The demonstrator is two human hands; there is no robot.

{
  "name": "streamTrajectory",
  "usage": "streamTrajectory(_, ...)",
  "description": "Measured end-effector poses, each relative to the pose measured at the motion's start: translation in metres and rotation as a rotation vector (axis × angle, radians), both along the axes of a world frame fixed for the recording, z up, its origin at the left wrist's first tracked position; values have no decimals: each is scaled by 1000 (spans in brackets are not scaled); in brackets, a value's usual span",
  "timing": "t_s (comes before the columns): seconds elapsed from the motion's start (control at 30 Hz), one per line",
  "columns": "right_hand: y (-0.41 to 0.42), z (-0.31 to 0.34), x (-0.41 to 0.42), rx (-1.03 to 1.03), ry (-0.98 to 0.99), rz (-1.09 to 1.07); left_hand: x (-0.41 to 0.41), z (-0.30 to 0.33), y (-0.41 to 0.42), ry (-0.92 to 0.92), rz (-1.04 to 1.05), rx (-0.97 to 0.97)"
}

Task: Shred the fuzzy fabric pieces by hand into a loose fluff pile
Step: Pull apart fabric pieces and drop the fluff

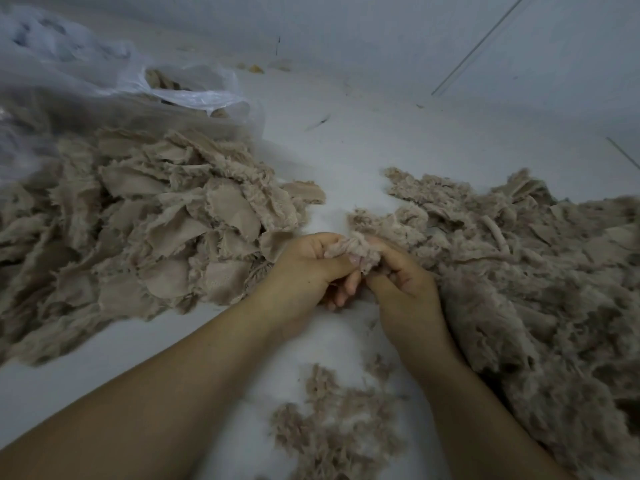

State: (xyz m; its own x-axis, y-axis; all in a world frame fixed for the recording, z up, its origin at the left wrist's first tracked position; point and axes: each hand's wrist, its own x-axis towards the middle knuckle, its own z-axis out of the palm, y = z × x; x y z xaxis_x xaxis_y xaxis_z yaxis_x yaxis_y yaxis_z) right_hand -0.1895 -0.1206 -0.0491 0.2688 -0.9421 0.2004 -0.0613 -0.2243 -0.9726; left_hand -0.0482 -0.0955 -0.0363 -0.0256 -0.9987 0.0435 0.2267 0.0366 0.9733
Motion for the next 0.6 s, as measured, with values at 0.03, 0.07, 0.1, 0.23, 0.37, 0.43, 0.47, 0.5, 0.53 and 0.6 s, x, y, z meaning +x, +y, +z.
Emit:
streamTrajectory(0.03,1,0,-1,-10,21,15,-1,0,1,-1,-1,-2)
streamTrajectory(0.07,3,0,-1,-15,38,10,-1,1,2,2,13,-8)
streamTrajectory(0.1,5,-1,-1,-17,48,-4,-2,2,3,10,47,-20)
streamTrajectory(0.23,2,-2,-1,-8,44,-135,3,3,1,132,286,-24)
streamTrajectory(0.37,2,-1,-1,13,17,-173,9,-1,-3,38,356,-40)
streamTrajectory(0.43,6,3,-1,12,7,-136,6,-4,-2,-213,373,-137)
streamTrajectory(0.47,7,4,0,6,3,-112,4,-6,-1,-343,380,-196)
streamTrajectory(0.5,8,5,1,-4,5,-85,2,-8,0,-447,383,-249)
streamTrajectory(0.53,9,6,1,-12,10,-67,0,-10,1,-530,389,-298)
streamTrajectory(0.6,9,5,1,-14,38,-70,0,-12,3,-665,399,-387)
